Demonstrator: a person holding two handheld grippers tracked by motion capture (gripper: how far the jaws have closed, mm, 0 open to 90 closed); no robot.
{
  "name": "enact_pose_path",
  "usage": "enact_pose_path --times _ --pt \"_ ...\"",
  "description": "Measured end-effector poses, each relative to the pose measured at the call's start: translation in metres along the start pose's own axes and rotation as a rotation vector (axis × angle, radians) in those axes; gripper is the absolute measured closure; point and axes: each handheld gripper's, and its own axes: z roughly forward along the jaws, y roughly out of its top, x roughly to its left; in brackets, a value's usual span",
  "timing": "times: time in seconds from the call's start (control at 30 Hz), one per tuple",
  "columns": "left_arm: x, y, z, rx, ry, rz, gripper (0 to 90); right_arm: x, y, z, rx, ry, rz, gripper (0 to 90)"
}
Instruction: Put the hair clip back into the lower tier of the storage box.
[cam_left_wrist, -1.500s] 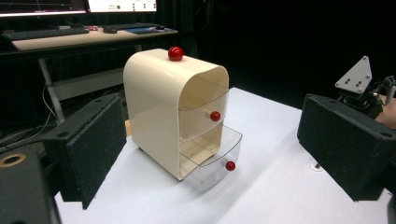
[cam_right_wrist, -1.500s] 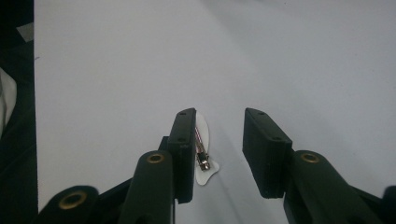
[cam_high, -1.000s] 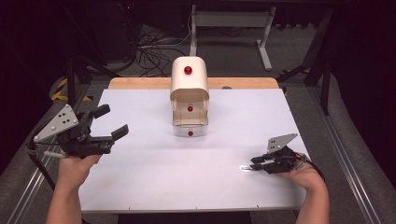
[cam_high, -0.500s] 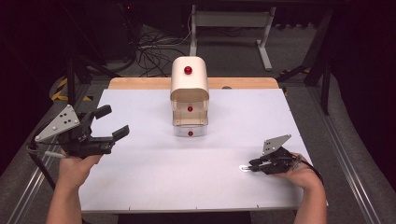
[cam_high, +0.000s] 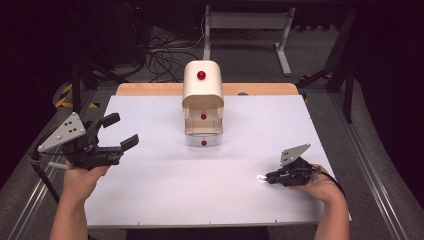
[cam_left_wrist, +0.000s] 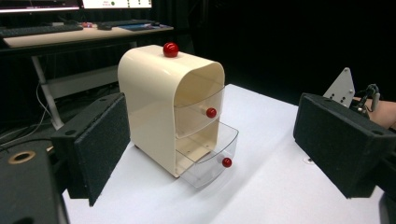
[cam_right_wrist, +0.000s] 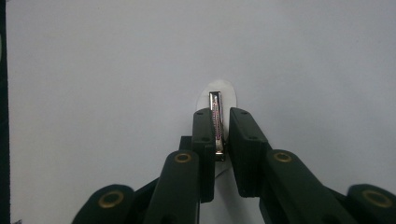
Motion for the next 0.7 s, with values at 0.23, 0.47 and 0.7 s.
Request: enact_pose_path --times 0.23,0.47,0.7 --pt "0.0 0.0 0.0 0.001 -0.001 0.0 11.7 0.0 0.0 -0.001 -0.007 0.001 0.016 83.2" --pt "0.001 -0.001 0.0 0.001 -0.002 -0.004 11.8 -0.001 0.002 -0.006 -0.051 -0.01 0.02 83.3" --pt "0.0 -0.001 0.0 0.001 -0.003 -0.003 11.8 -0.001 0.004 -0.012 -0.107 -0.061 0.016 83.3"
